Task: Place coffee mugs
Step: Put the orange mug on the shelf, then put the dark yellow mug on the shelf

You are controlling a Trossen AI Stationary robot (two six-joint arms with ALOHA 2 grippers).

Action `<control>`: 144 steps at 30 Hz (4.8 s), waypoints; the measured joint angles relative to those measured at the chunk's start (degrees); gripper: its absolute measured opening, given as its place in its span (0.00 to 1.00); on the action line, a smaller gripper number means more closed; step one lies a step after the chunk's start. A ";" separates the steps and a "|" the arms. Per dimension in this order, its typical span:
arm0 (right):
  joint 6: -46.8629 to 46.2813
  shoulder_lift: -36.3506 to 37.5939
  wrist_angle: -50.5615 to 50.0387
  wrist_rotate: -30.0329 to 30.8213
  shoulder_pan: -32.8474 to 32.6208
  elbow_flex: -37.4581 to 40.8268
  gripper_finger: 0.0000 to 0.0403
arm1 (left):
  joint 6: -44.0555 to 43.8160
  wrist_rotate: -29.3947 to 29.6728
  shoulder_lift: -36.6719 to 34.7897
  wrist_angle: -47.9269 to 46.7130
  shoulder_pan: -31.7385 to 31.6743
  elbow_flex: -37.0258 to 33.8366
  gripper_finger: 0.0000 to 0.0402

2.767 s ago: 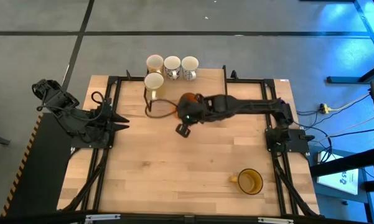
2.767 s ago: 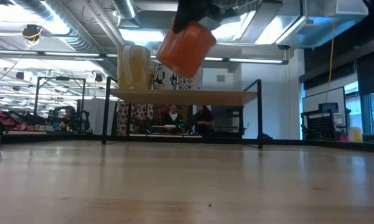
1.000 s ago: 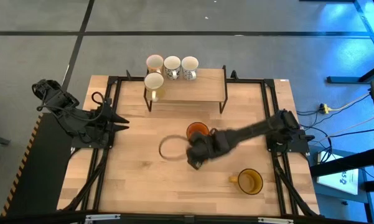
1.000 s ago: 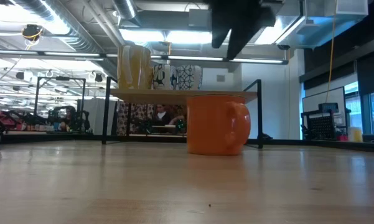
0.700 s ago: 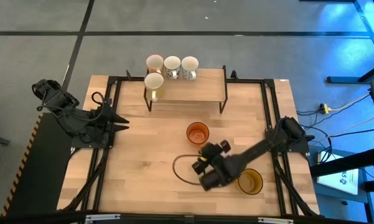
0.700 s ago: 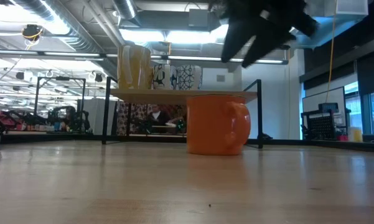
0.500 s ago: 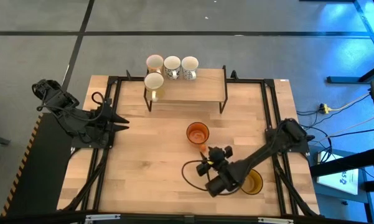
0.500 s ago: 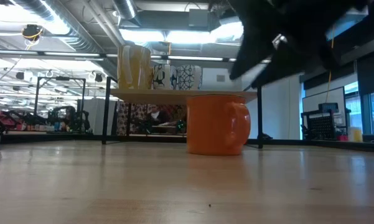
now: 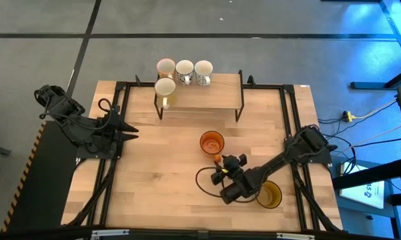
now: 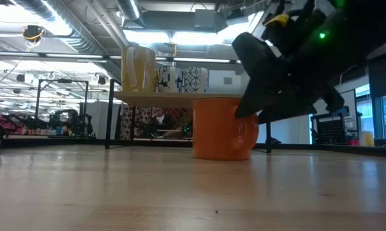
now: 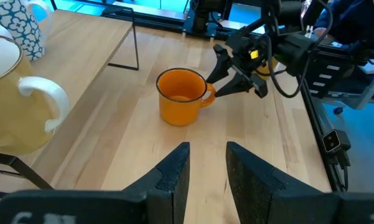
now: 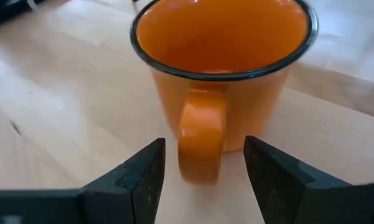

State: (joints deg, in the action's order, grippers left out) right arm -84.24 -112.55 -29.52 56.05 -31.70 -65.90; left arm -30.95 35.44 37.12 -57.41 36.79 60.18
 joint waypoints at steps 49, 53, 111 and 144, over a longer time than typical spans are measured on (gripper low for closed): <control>28.08 -0.17 -11.86 -0.11 21.36 -32.63 0.16 | 1.72 1.51 -0.02 0.02 -0.01 0.00 0.25; 29.99 -0.99 -9.62 0.37 23.62 -34.56 0.16 | 1.70 1.51 0.00 0.04 0.00 0.00 0.25; 38.37 -9.22 6.44 -9.74 30.99 -38.57 0.46 | 3.14 1.57 -0.02 0.02 0.01 0.00 0.25; 41.25 -8.50 -16.30 -13.04 28.24 -54.41 0.46 | 3.14 1.57 -0.02 0.00 0.01 0.00 0.25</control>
State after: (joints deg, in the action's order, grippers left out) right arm -43.00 -121.05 -45.82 43.02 -3.46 -120.31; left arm -27.81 37.01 37.10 -57.41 36.80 60.18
